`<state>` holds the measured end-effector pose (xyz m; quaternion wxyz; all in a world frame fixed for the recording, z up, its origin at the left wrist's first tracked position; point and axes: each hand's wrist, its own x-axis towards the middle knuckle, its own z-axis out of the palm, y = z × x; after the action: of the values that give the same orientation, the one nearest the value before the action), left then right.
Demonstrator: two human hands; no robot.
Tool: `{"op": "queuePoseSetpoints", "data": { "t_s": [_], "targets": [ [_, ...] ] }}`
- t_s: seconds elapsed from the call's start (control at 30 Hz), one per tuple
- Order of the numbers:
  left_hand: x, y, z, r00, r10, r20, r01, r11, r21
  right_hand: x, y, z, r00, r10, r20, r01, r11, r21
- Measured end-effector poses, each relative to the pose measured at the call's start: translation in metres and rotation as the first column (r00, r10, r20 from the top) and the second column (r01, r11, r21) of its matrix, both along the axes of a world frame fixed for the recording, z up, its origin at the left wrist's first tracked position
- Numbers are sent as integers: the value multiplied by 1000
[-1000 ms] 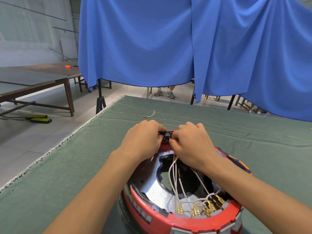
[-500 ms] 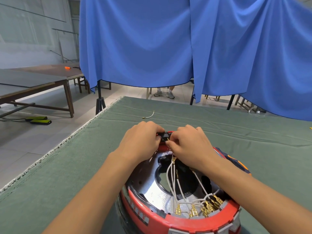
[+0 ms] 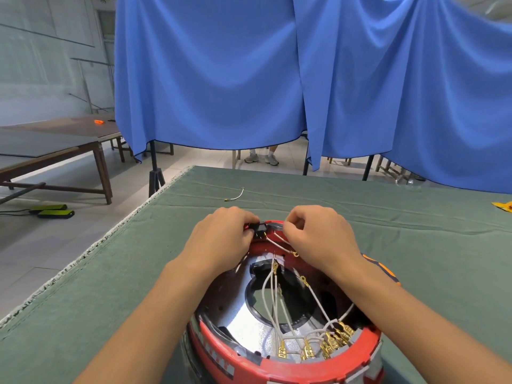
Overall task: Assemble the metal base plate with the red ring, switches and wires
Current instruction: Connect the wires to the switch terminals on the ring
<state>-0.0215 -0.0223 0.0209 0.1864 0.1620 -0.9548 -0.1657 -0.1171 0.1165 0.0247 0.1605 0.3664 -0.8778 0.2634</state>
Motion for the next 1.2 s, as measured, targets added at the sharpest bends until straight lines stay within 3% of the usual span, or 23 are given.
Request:
{"op": "queuePoseSetpoints", "data": {
  "t_s": [0.13,0.3,0.43,0.57,0.67,0.83,1.0,1.2],
  "targets": [
    [0,0,-1,1000,7,-1,-7,1000,8,3,0,-1,998,0,-58,5,996,93],
    [1,0,0,1000,9,-2,-9,1000,21,2,0,-1,999,18,39,-24,985,169],
    [0,0,0,1000,7,1,-7,1000,19,1,2,-2,996,36,80,-47,990,135],
    [0,0,0,1000,6,-3,-6,1000,23,0,5,-1,988,92,126,-91,996,-7],
    [0,1,1,1000,4,-2,-4,1000,30,3,6,-1,980,184,77,-179,982,-66],
    [1,2,2,1000,3,9,-3,999,36,11,6,1,942,334,-38,-334,942,-8],
    [1,2,3,1000,1,25,-2,999,51,23,1,3,892,377,-249,-353,926,136],
    [0,2,1,1000,-4,8,4,997,73,23,-4,-2,903,335,-269,-279,934,225]
  ]
}}
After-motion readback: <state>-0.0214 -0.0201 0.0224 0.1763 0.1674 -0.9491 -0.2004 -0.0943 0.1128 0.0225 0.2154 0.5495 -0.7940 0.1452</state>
